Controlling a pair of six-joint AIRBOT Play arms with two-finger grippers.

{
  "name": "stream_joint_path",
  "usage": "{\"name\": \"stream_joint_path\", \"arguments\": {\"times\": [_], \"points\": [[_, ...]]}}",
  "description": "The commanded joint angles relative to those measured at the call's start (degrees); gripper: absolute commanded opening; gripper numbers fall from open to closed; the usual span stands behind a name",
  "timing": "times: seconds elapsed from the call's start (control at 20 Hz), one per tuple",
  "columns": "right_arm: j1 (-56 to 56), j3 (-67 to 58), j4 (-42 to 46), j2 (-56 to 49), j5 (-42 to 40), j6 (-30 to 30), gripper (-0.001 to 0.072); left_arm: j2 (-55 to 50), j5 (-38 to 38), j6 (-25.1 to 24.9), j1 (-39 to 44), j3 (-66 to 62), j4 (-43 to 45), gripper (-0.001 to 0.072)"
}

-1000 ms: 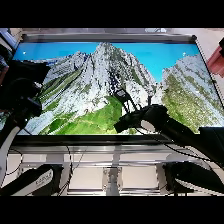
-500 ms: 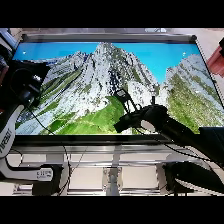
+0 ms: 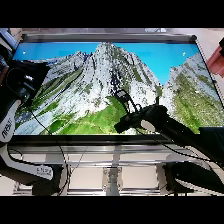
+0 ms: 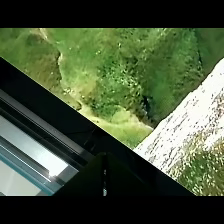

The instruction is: Fold the clothes and pants, and hang the long-sleeved shirts on hangers.

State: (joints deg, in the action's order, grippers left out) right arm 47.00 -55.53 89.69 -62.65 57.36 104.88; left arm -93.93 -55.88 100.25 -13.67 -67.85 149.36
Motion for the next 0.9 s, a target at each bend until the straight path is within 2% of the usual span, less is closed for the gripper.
{"name": "stream_joint_path", "arguments": {"times": [0.0,0.4,0.6,0.85], "points": [[0.0,-0.07,-0.09,0.0,0.11,0.04,0.0014,-0.9,0.04,-0.66,-1.55,-0.26,0.17,0.0491],[0.0,-0.2,-0.09,0.02,0.0,0.07,0.0013,-2.51,2.1,-0.66,-1.03,-0.24,-1.75,0.0488],[0.0,-0.2,-0.04,0.02,-0.2,0.07,0.0013,-2.82,3.52,-3.74,1.97,-0.26,-2.38,0.0487],[0.0,-0.2,-0.07,0.02,-0.35,0.07,0.0014,-2.84,6.45,-3.61,4.66,-0.26,-2.32,0.0487]]}}
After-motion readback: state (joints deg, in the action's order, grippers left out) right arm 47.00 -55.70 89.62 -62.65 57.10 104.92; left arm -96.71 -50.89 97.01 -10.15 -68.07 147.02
